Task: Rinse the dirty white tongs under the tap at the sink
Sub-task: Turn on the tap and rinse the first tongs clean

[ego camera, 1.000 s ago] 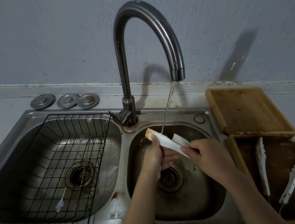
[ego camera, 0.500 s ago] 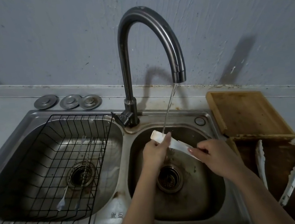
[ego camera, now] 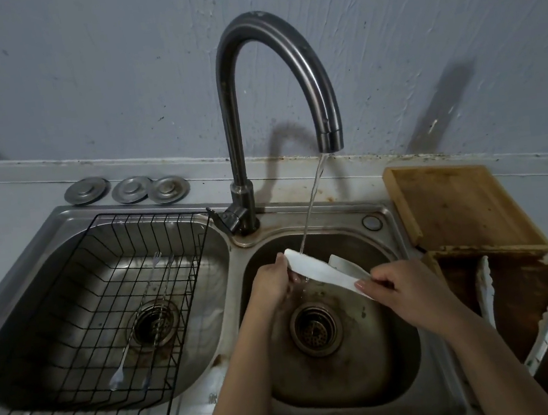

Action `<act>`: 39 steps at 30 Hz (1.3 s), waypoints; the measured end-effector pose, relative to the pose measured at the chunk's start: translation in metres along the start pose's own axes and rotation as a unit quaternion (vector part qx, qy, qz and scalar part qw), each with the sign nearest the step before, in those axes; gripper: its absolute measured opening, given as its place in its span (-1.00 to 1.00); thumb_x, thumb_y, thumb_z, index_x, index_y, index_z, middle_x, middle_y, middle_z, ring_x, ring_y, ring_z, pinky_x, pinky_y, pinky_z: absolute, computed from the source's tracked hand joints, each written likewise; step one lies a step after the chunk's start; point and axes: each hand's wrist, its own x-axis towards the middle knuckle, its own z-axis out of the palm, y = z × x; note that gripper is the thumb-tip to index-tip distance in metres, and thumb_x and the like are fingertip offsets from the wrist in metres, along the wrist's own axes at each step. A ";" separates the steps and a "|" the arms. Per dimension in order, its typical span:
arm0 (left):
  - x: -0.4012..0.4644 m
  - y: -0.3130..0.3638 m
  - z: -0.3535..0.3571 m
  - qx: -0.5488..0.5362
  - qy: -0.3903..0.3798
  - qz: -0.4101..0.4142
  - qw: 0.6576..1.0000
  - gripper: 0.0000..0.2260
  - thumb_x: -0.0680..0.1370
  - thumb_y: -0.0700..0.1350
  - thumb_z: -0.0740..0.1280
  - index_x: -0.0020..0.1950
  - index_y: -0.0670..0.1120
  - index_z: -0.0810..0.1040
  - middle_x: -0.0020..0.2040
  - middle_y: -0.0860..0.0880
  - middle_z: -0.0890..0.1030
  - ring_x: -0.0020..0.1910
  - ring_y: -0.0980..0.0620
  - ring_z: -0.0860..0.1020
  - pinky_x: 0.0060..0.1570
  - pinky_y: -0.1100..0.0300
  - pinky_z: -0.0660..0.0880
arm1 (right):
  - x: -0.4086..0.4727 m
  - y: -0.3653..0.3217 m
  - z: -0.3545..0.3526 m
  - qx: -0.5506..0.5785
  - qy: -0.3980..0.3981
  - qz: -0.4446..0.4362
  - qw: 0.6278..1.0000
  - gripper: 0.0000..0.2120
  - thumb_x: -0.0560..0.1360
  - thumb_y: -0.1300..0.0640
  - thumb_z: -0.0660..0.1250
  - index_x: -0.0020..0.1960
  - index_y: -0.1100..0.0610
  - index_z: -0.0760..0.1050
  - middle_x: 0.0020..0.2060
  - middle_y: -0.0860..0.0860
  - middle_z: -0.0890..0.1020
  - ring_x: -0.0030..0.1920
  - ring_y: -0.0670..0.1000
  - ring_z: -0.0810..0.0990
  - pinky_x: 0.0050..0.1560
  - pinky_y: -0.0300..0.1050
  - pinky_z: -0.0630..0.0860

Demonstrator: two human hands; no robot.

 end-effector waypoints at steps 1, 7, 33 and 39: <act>-0.001 0.000 -0.001 -0.002 -0.005 0.002 1.000 -0.51 0.60 0.13 0.08 -0.42 -0.12 0.45 -0.53 -0.02 0.40 -0.53 0.06 0.34 -0.46 0.22 0.24 | 0.000 0.001 0.000 0.004 0.000 0.001 1.000 -0.60 0.47 -0.12 0.28 -0.50 -0.03 0.35 -0.61 -0.08 0.39 -0.53 -0.18 0.41 -0.42 -0.24 0.33; -0.007 0.001 0.001 0.006 -0.047 0.000 0.999 -0.47 0.50 0.29 0.15 -0.45 -0.09 0.47 -0.62 0.06 0.39 -0.63 0.12 0.33 -0.61 0.32 0.23 | -0.002 0.005 -0.010 -0.015 -0.016 0.003 1.000 -0.61 0.46 -0.14 0.28 -0.48 -0.01 0.39 -0.57 -0.05 0.43 -0.51 -0.13 0.43 -0.39 -0.14 0.36; -0.011 0.024 0.016 -0.239 -0.159 -0.012 0.958 -0.70 0.61 -0.21 0.07 -0.10 -0.23 0.58 -0.11 -0.25 0.64 -0.20 -0.08 0.63 -0.33 0.21 0.62 | 0.006 0.004 -0.002 0.028 0.197 0.144 0.969 -0.90 0.54 0.11 0.22 -0.09 0.10 0.48 -0.37 -0.03 0.54 -0.40 -0.07 0.53 -0.45 -0.20 0.39; -0.005 0.022 0.025 -0.395 -0.031 0.023 0.918 -0.75 0.51 -0.45 0.23 0.14 -0.28 0.55 -0.11 -0.15 0.64 -0.19 0.02 0.64 -0.27 0.31 0.61 | 0.010 -0.002 0.002 0.060 0.189 0.115 0.973 -0.94 0.49 0.22 0.30 -0.16 0.17 0.51 -0.36 -0.03 0.56 -0.36 -0.20 0.46 -0.43 -0.39 0.34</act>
